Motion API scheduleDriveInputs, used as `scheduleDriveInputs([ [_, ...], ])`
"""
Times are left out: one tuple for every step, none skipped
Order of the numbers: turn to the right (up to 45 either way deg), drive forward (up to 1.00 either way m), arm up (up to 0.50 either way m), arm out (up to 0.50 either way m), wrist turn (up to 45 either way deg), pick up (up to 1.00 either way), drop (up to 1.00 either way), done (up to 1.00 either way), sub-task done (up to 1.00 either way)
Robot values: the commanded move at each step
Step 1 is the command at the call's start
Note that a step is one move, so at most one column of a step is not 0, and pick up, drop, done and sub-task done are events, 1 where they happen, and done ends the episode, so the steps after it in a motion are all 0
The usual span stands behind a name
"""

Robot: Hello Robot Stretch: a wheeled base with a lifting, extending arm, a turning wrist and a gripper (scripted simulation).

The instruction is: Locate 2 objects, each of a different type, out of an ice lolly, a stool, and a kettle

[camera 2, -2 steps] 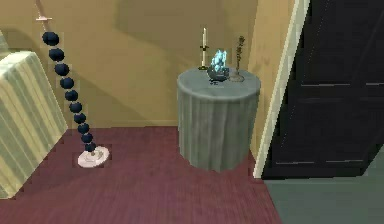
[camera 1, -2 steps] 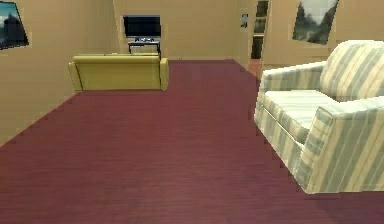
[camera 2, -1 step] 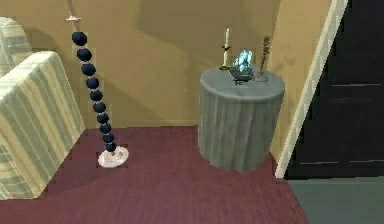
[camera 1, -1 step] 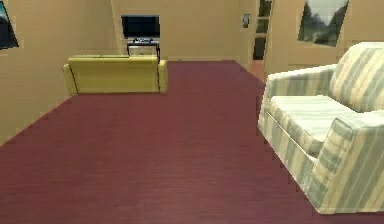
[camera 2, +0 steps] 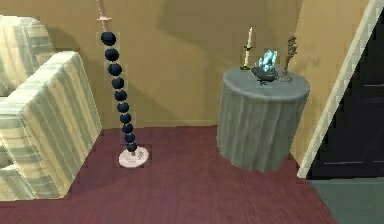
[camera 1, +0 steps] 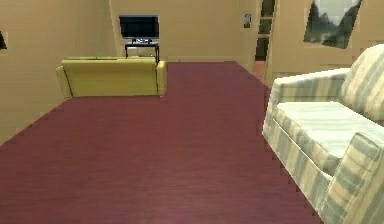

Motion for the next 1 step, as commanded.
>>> scheduleDriveInputs([
  [6.0,0.0,0.0,0.0,0.0,0.0,0.0,0.0,0.0],
])
